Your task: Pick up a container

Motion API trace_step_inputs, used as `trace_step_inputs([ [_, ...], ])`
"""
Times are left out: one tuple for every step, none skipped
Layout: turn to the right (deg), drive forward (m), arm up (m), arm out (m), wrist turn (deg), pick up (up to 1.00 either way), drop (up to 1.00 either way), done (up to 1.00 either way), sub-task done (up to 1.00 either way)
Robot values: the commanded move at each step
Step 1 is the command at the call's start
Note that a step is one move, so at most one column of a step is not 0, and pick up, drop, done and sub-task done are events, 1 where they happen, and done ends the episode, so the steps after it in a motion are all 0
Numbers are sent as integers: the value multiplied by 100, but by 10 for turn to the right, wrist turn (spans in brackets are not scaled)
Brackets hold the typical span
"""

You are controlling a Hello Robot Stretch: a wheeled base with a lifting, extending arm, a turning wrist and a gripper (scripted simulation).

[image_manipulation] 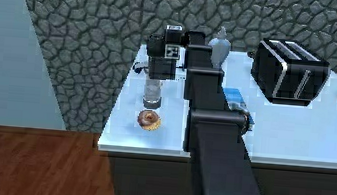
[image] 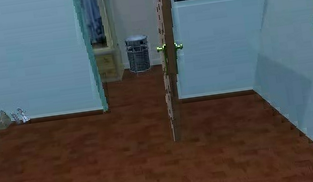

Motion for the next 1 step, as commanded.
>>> trace_step_inputs([
  [0, 0, 0, 0, 0, 0, 0, 100, 0],
])
